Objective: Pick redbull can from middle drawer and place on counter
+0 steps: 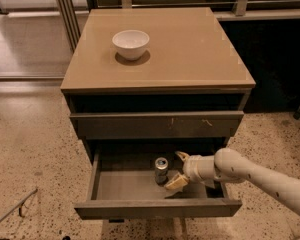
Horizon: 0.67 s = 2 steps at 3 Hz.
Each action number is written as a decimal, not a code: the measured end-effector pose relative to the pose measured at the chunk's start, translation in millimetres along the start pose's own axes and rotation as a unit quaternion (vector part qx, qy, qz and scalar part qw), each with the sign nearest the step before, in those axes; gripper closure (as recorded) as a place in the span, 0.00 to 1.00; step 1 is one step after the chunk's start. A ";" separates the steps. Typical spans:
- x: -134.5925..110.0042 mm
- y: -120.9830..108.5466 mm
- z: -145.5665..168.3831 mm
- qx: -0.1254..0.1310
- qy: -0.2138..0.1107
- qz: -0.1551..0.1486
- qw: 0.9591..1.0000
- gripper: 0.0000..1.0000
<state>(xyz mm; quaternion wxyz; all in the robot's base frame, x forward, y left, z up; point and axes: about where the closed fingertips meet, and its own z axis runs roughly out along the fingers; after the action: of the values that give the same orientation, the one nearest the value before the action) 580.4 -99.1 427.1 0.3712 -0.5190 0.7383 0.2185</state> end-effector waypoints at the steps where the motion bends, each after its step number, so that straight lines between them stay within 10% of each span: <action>1: -16.0 3.2 25.1 -0.019 -0.023 -0.007 1.000 0.17; 2: -31.5 7.3 42.8 -0.036 -0.038 -0.016 0.998 0.16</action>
Offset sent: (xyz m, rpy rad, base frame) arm 0.0202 0.0760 -0.0001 0.1053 -0.0143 0.1240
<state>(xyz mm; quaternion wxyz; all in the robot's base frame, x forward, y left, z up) 593.3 -47.1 424.1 0.3833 -0.5350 0.7070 0.2590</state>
